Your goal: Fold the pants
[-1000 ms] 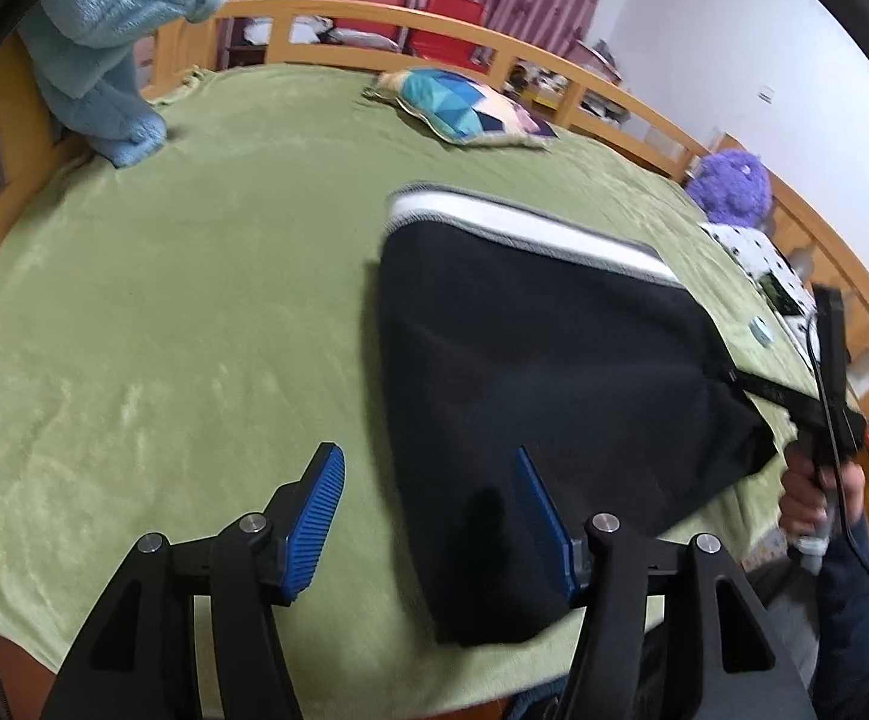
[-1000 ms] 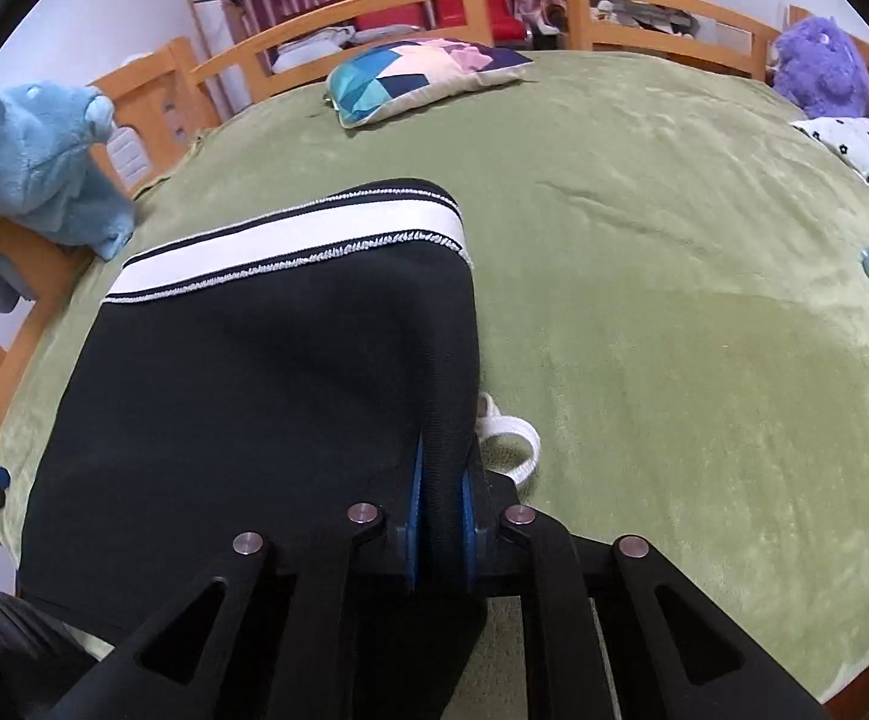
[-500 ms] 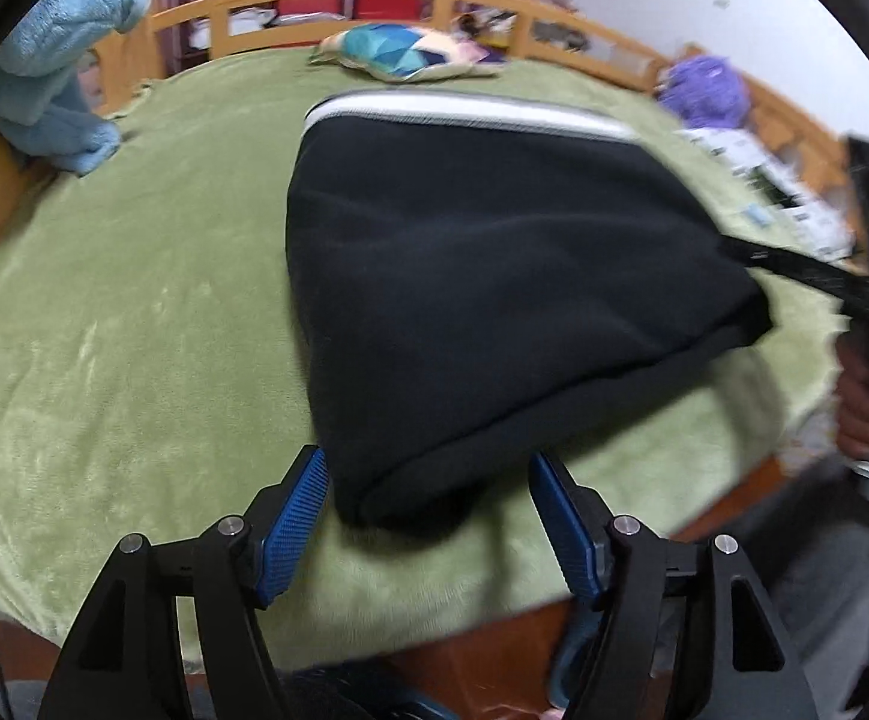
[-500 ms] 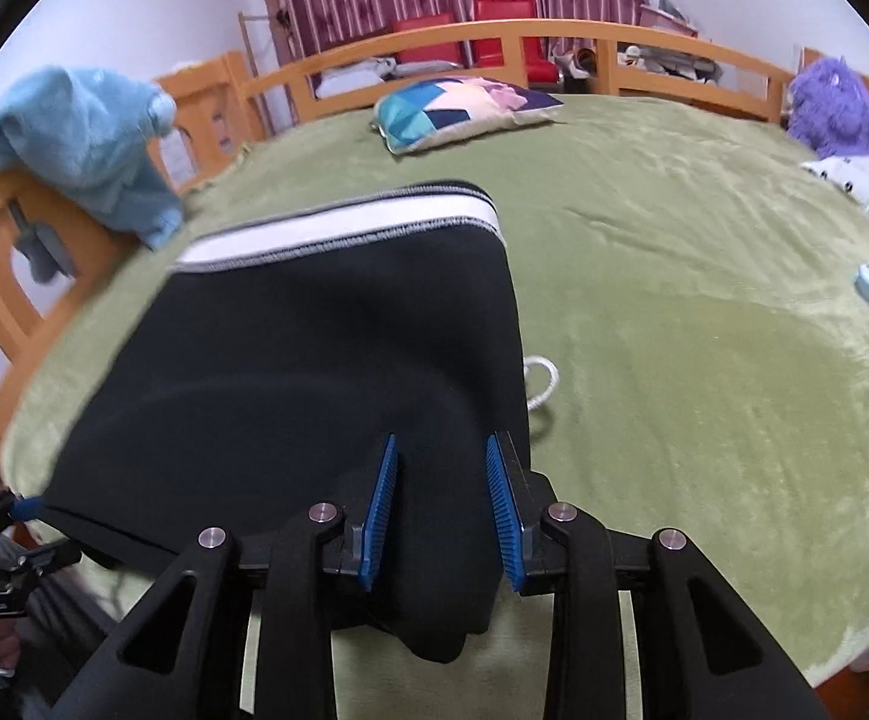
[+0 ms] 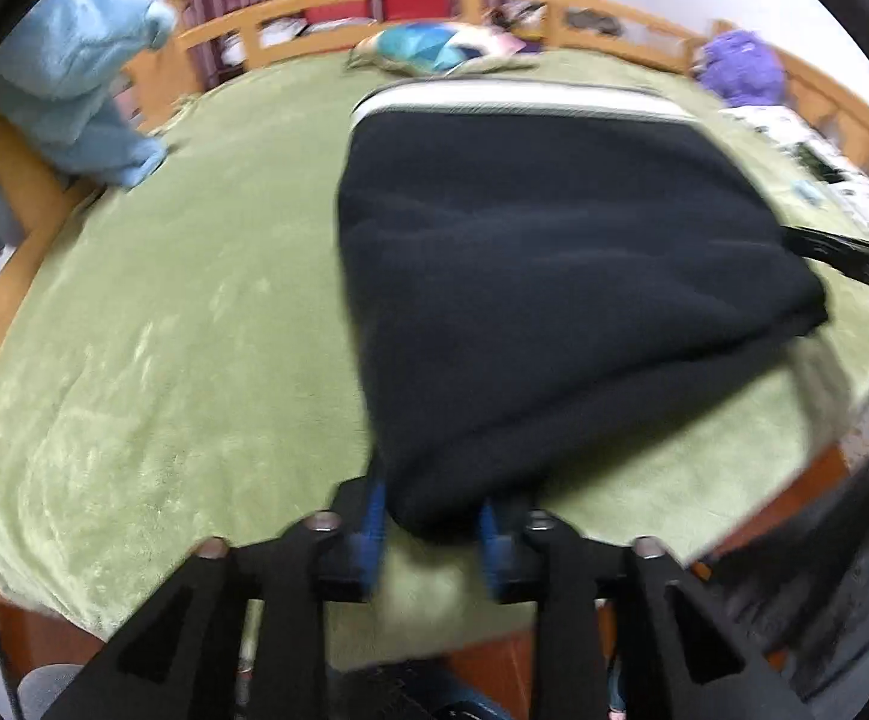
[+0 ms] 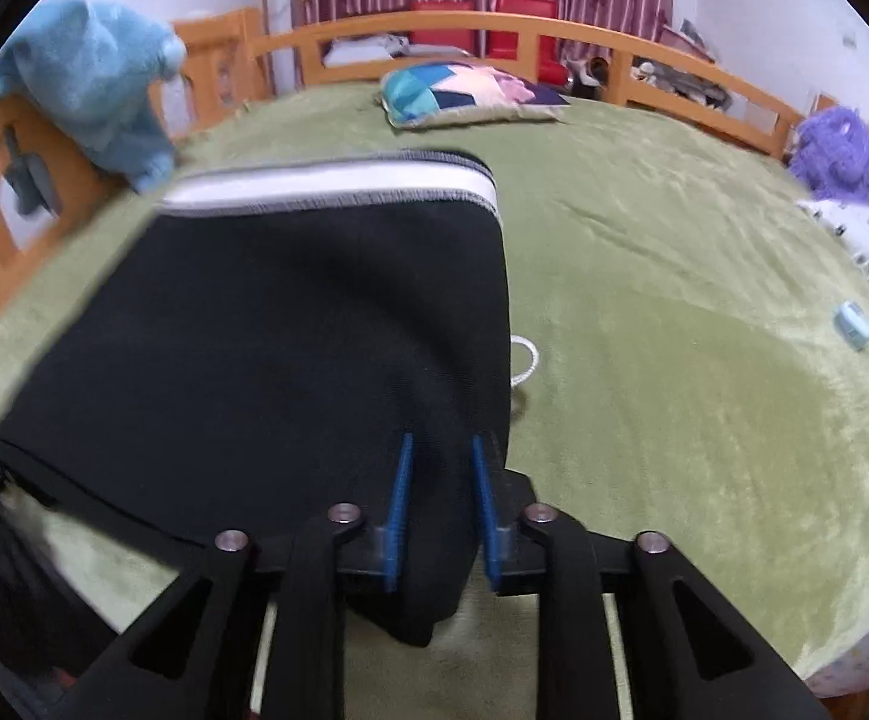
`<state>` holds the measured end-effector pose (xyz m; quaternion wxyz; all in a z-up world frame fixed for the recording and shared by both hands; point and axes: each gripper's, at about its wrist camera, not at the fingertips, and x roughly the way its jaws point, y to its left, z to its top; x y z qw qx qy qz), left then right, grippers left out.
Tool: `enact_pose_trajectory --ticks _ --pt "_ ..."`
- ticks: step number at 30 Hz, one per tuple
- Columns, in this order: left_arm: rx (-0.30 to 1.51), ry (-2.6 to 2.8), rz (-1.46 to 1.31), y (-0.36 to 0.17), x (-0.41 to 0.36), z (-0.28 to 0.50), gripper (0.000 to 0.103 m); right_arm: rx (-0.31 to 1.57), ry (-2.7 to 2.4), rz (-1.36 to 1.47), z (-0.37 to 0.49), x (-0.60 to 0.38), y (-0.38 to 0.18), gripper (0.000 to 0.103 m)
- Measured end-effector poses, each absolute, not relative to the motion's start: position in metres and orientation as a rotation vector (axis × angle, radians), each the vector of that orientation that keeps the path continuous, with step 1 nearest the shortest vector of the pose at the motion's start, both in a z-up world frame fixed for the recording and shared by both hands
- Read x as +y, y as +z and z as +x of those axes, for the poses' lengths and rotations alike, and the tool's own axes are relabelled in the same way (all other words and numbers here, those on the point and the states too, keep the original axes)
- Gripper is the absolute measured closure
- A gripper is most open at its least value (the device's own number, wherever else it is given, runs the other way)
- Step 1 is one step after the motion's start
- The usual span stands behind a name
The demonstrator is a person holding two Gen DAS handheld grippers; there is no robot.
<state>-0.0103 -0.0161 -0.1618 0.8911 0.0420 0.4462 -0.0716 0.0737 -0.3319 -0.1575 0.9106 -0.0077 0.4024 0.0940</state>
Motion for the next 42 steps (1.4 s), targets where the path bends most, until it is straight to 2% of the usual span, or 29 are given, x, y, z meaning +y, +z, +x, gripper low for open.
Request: enact_pose_trajectory --ticks 1,6,8,9,13,16,19,22,27,30,35,38,42 --pt "0.916 -0.179 0.068 -0.156 -0.014 -0.015 0.064 0.820 0.217 0.032 0.073 -0.338 -0.153 0.073" --pt "0.838 -0.330 -0.095 -0.114 0.008 -0.035 0.062 0.741 0.241 0.125 0.072 -0.351 -0.137 0.073" --pt "0.811 -0.354 -0.146 -0.102 0.007 -0.024 0.054 0.732 0.239 0.121 0.075 -0.348 -0.135 0.073" --pt "0.804 -0.355 -0.150 -0.102 0.004 -0.023 0.053 0.732 0.240 0.124 0.077 -0.345 -0.136 0.073" --pt "0.801 -0.295 -0.143 -0.108 -0.011 0.009 0.053 0.823 0.250 0.086 0.086 -0.329 -0.156 0.073" --pt "0.900 -0.216 -0.089 -0.139 -0.021 0.035 0.054 0.861 0.184 -0.032 0.080 -0.320 -0.174 0.075" --pt "0.976 -0.147 0.024 -0.177 -0.031 0.036 0.052 0.866 0.195 -0.032 0.074 -0.324 -0.172 0.075" --pt "0.951 -0.138 0.095 -0.173 -0.038 0.029 0.052 0.870 0.211 -0.025 0.073 -0.329 -0.170 0.074" --pt "0.958 -0.170 0.016 -0.146 -0.030 0.054 0.052 0.839 0.260 0.057 0.085 -0.335 -0.145 0.073" --pt "0.932 -0.147 0.027 -0.133 -0.032 0.079 0.052 0.772 0.254 0.059 0.102 -0.332 -0.124 0.066" --pt "0.877 -0.149 0.028 -0.115 -0.040 0.133 0.052 0.693 0.243 0.105 0.155 -0.322 -0.102 0.063" --pt "0.852 -0.143 0.043 -0.119 -0.049 0.165 0.052 0.693 0.270 0.101 0.186 -0.308 -0.109 0.060" --pt "0.884 -0.129 0.048 -0.146 -0.052 0.190 0.052 0.780 0.250 0.046 0.220 -0.300 -0.157 0.060"
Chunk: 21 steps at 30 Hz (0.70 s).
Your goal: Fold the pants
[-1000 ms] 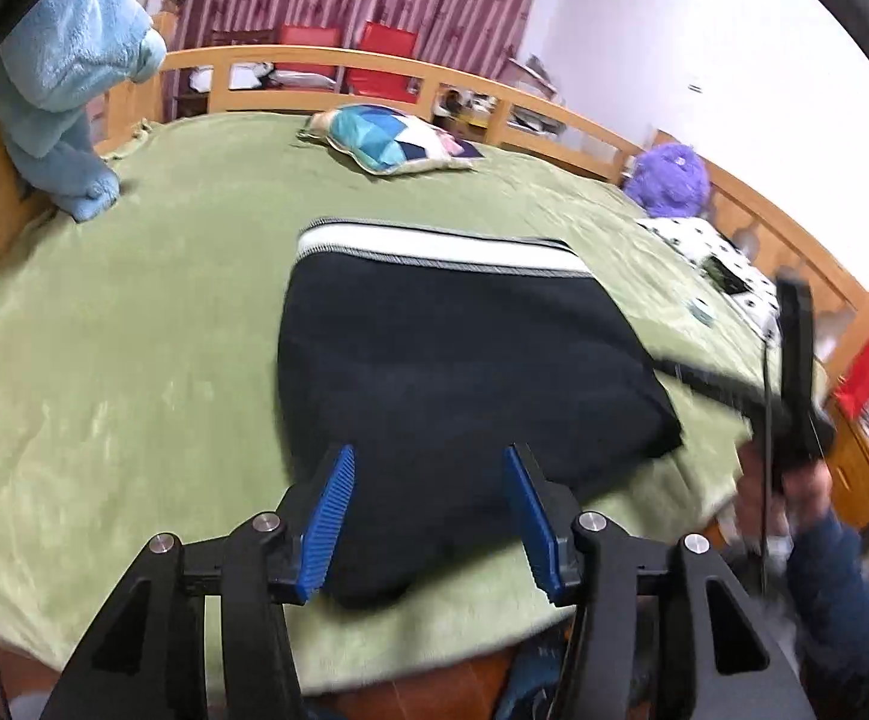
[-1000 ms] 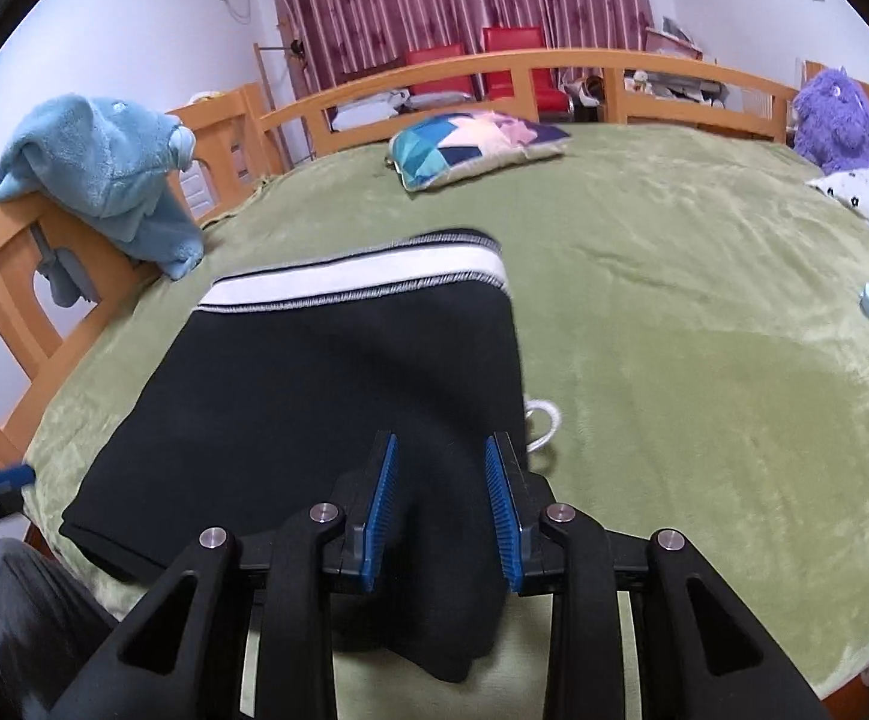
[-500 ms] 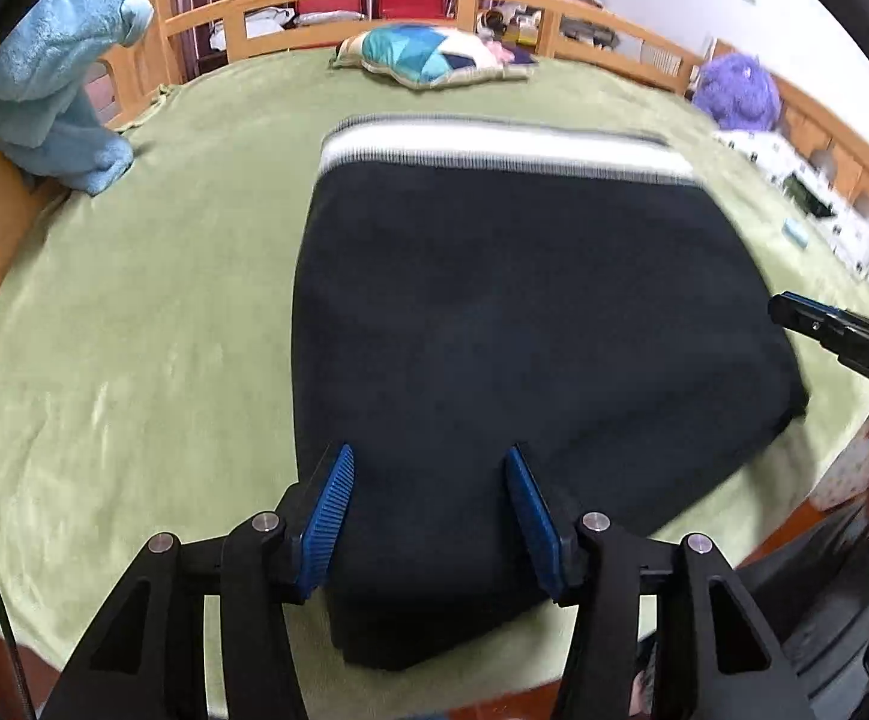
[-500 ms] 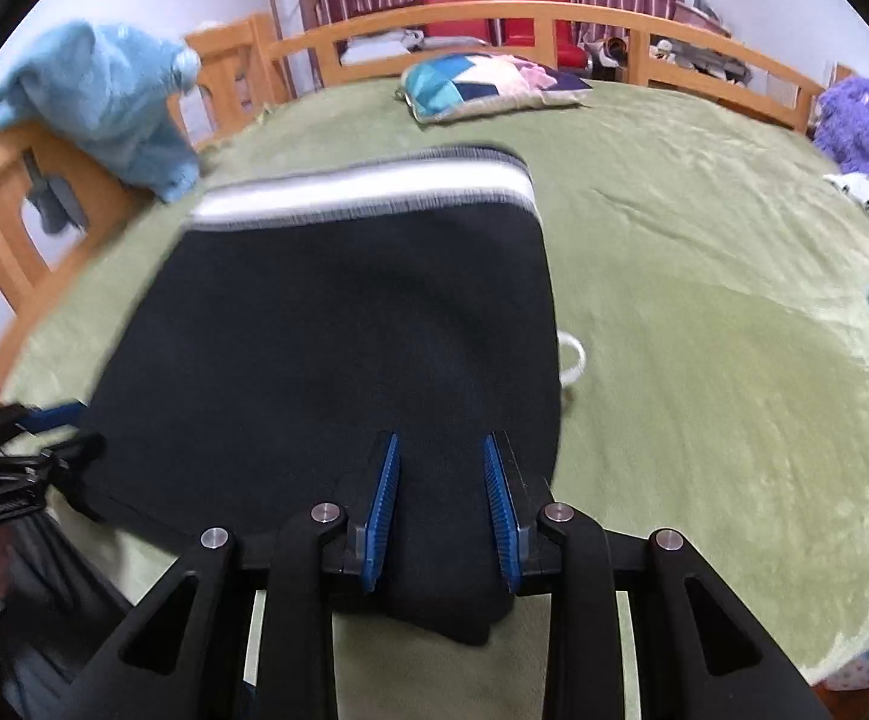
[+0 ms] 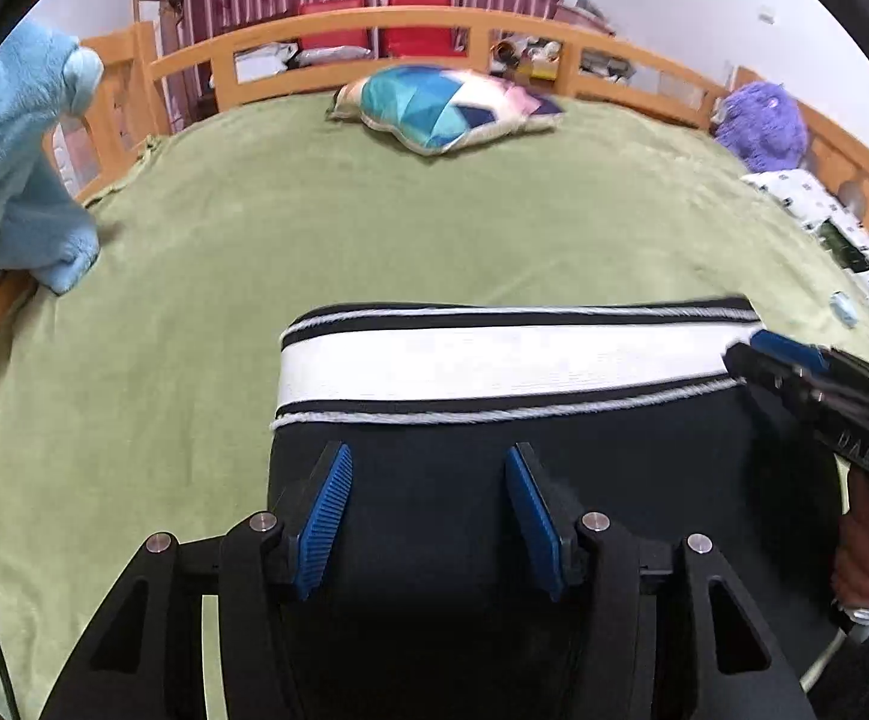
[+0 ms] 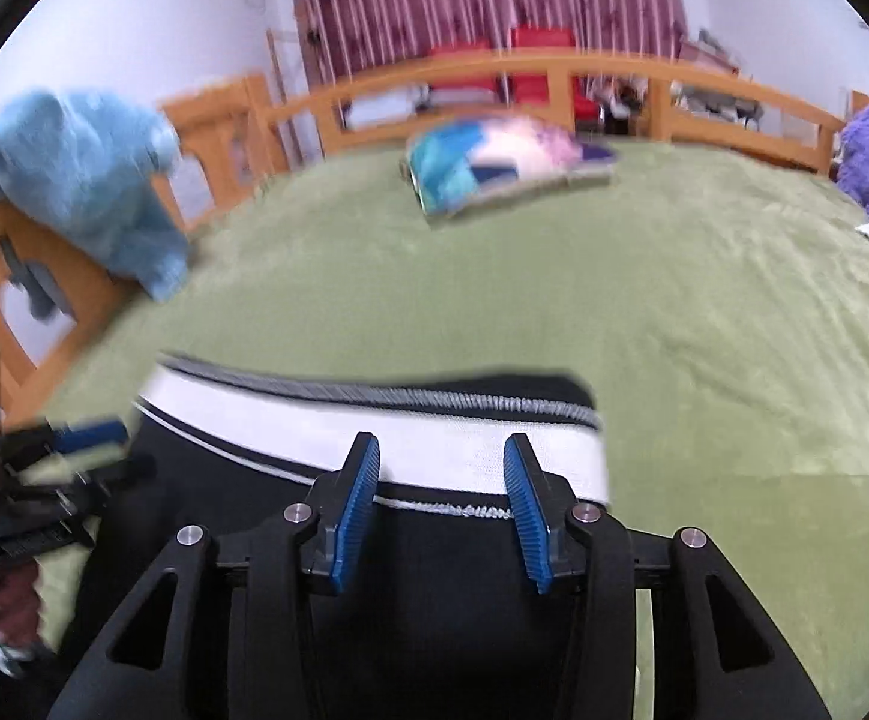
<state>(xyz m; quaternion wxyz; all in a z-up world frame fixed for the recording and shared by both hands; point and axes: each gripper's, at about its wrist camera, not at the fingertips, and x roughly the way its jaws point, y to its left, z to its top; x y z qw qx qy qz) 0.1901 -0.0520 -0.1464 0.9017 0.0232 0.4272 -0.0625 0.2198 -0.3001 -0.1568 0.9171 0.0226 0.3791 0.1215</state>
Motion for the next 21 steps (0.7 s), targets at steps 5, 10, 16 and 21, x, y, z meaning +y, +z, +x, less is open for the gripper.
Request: enact_pose_trajectory --ticks 5,10,16,21 --pt "0.862 -0.132 0.046 -0.152 -0.050 0.191 0.052 0.808 0.227 0.116 0.239 -0.322 -0.169 0.066" --pt "0.854 -0.104 -0.096 -0.151 -0.028 0.195 0.052 0.811 0.226 0.119 0.245 -0.320 -0.174 0.067" --pt "0.941 -0.050 -0.100 -0.165 -0.009 0.166 0.044 0.804 0.198 0.172 0.225 -0.329 -0.164 0.065" --pt "1.002 -0.073 -0.196 -0.179 0.005 0.129 0.043 0.849 0.138 0.109 0.173 -0.327 -0.163 0.045"
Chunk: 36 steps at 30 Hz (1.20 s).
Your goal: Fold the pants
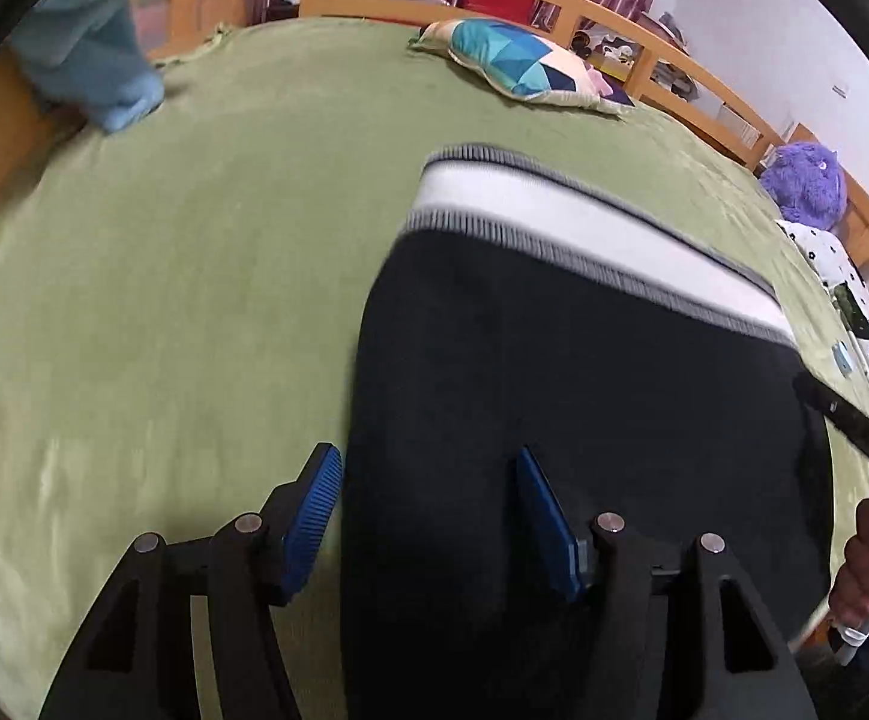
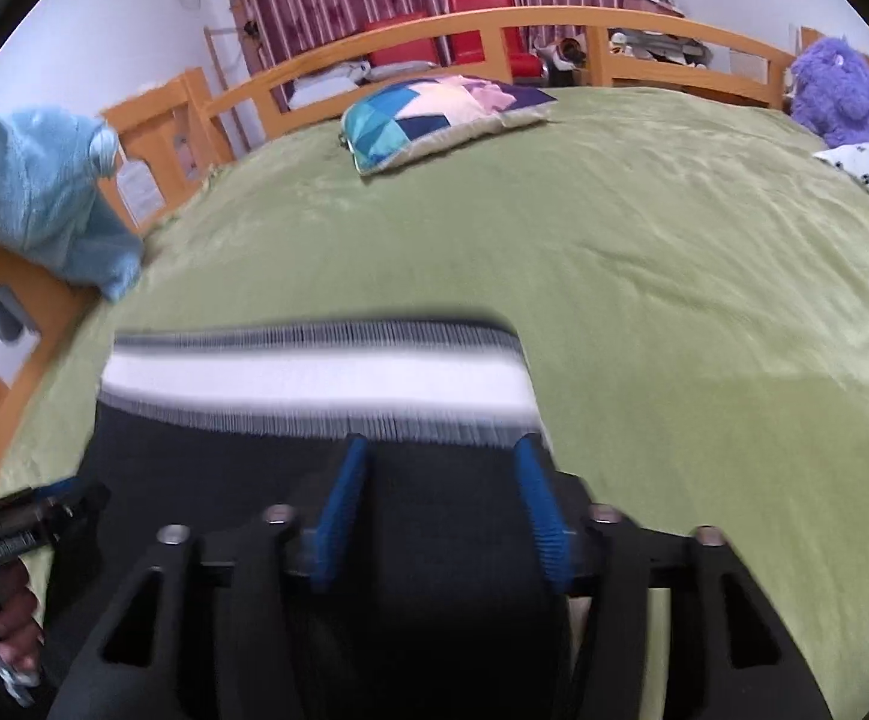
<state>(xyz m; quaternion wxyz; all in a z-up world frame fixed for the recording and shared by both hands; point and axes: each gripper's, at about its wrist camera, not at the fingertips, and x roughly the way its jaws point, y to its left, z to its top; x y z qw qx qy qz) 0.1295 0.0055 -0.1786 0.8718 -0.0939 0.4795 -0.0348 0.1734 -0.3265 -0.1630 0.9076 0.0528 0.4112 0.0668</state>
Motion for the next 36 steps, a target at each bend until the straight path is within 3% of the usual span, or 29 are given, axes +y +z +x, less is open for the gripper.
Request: enact_pose_trajectory --ticks 10,18,21,26,28,36 --pt "0.926 -0.058 -0.155 -0.159 0.000 0.031 0.040 0.923 0.098 0.184 0.065 -0.344 -0.171 0.045" --pt "0.805 -0.117 -0.133 -0.085 -0.033 -0.011 0.035 0.694 0.085 0.080 -0.013 -0.311 -0.078 0.044" --pt "0.757 -0.125 -0.129 -0.057 -0.040 -0.025 0.031 0.641 0.067 0.081 -0.030 -0.307 -0.051 0.035" --pt "0.657 -0.077 -0.098 -0.024 -0.048 -0.043 0.021 0.636 0.004 0.073 -0.044 -0.309 -0.027 0.033" --pt "0.654 -0.075 -0.087 -0.021 -0.051 -0.042 0.021 0.638 -0.009 0.077 -0.046 -0.310 -0.026 0.014" --pt "0.658 -0.094 -0.081 -0.015 -0.060 -0.053 0.018 0.613 -0.042 0.068 -0.054 -0.315 -0.018 0.002"
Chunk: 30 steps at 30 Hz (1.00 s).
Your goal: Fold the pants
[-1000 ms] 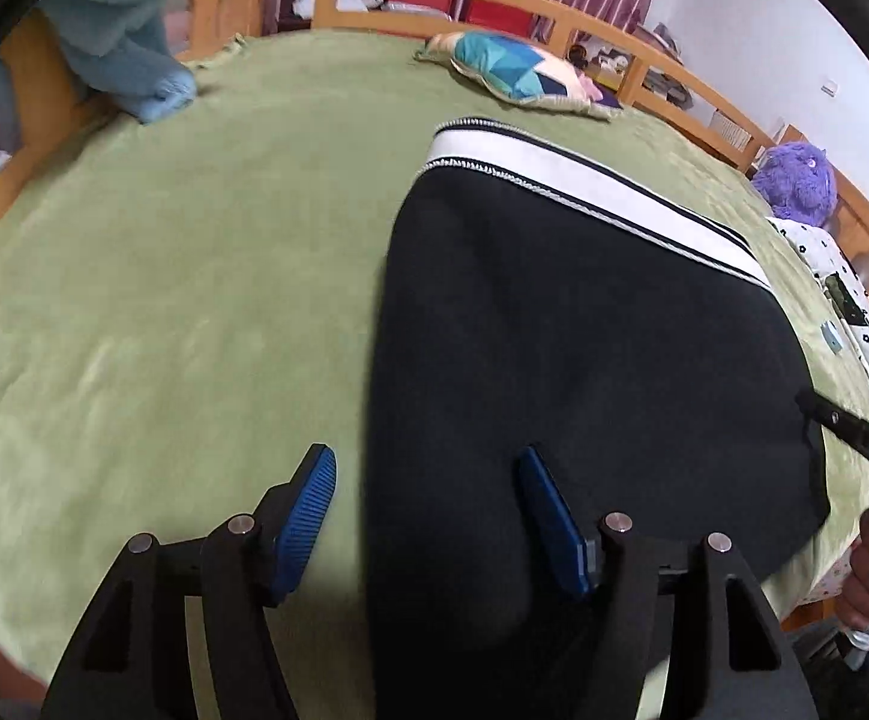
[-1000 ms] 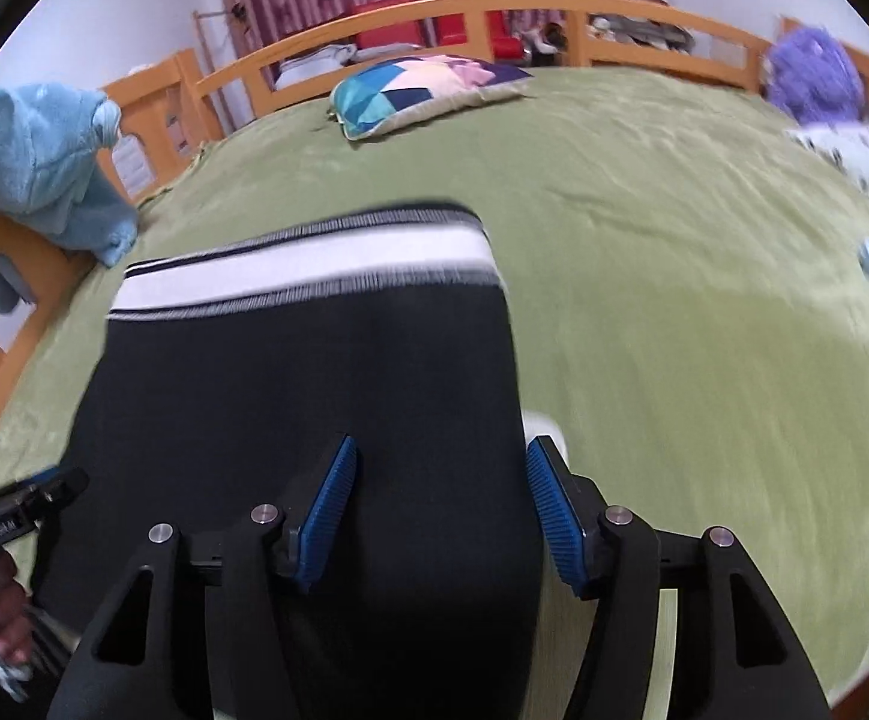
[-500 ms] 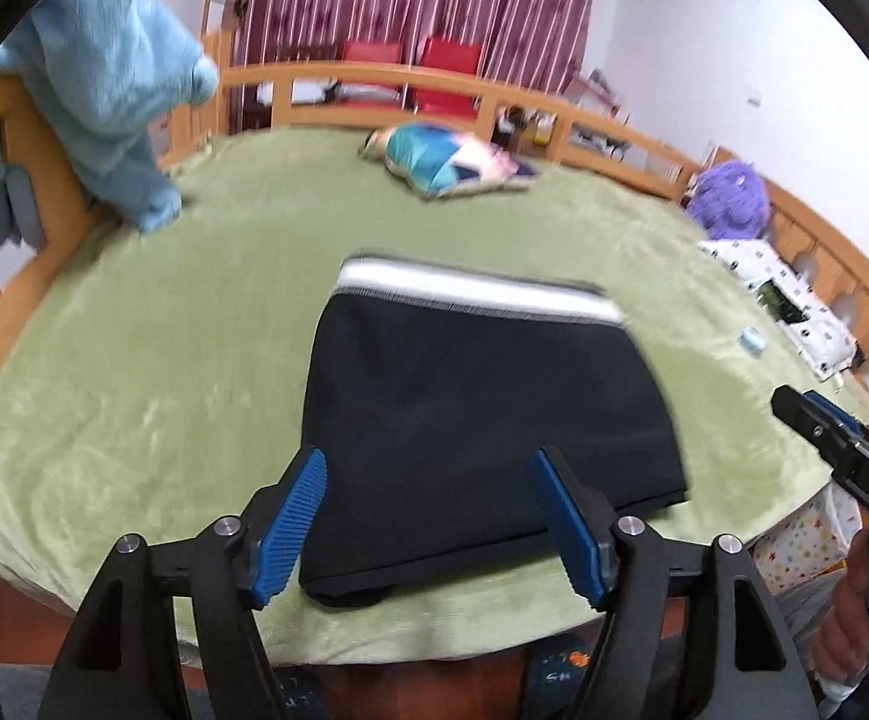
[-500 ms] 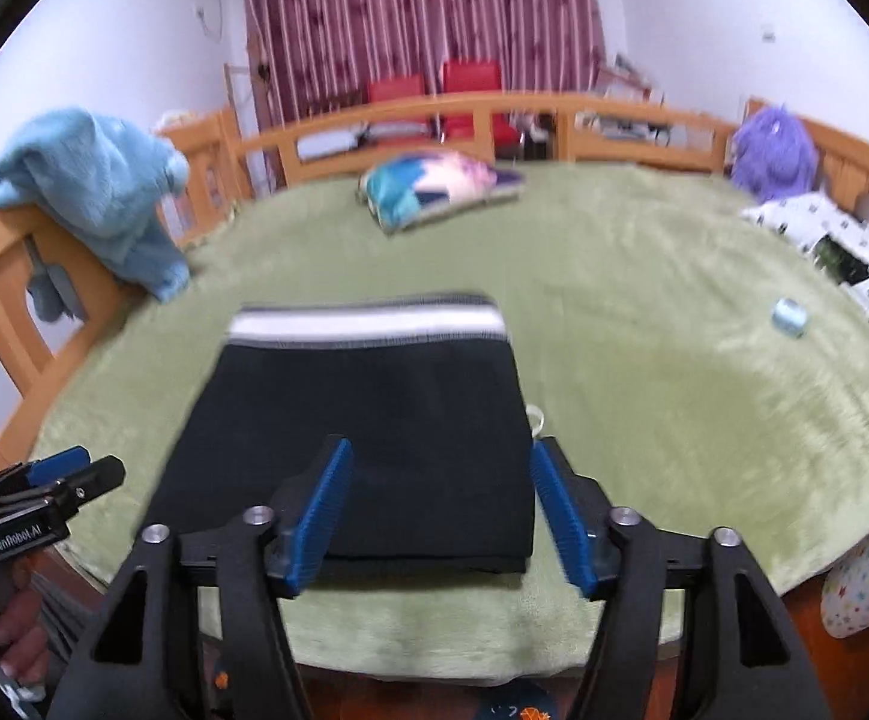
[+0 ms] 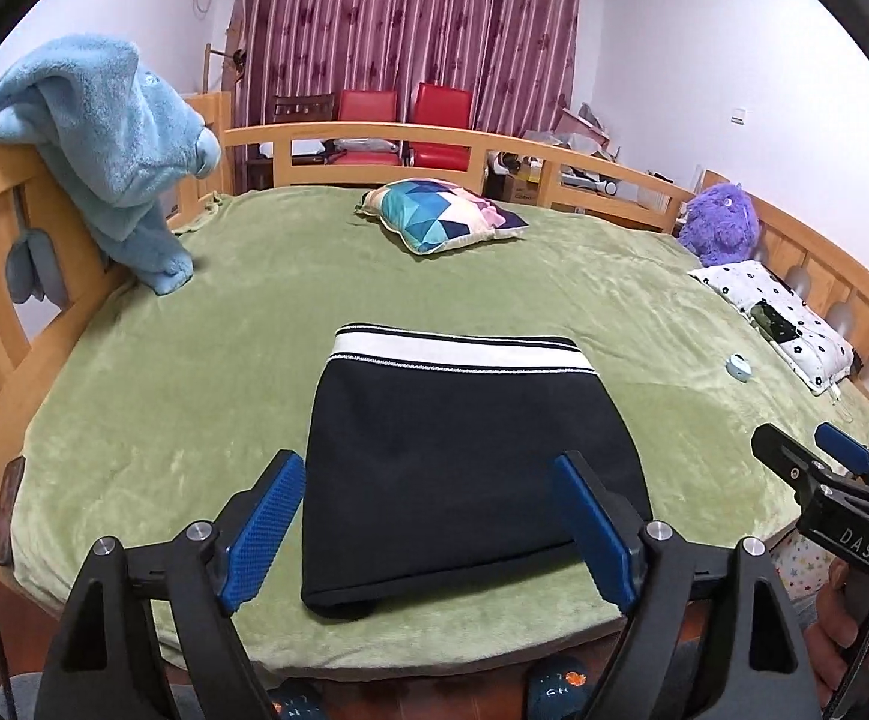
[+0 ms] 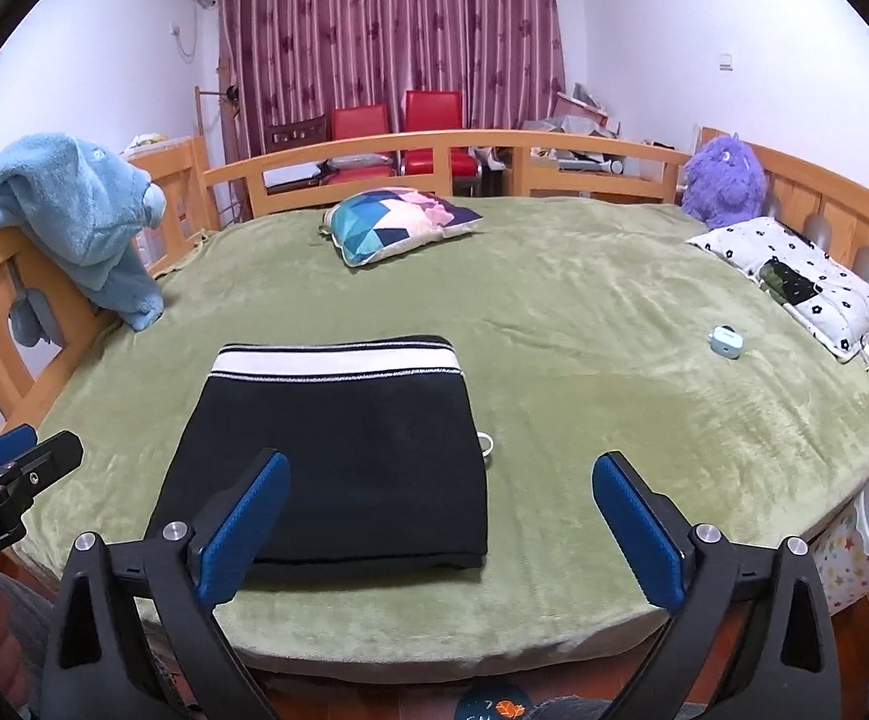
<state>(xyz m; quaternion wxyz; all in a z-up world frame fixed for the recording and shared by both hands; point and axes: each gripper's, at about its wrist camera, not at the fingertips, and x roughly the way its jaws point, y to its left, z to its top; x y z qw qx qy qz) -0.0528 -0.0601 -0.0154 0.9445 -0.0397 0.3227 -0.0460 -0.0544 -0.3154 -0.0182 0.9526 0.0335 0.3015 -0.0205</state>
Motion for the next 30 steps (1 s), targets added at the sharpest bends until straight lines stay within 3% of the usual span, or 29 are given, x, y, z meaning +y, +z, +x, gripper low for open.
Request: enact_pose_trajectory --ticks 30 --pt "0.656 -0.110 -0.072 -0.015 -0.071 -0.054 0.017 0.614 -0.023 0.077 -0.060 -0.315 -0.016 0.001"
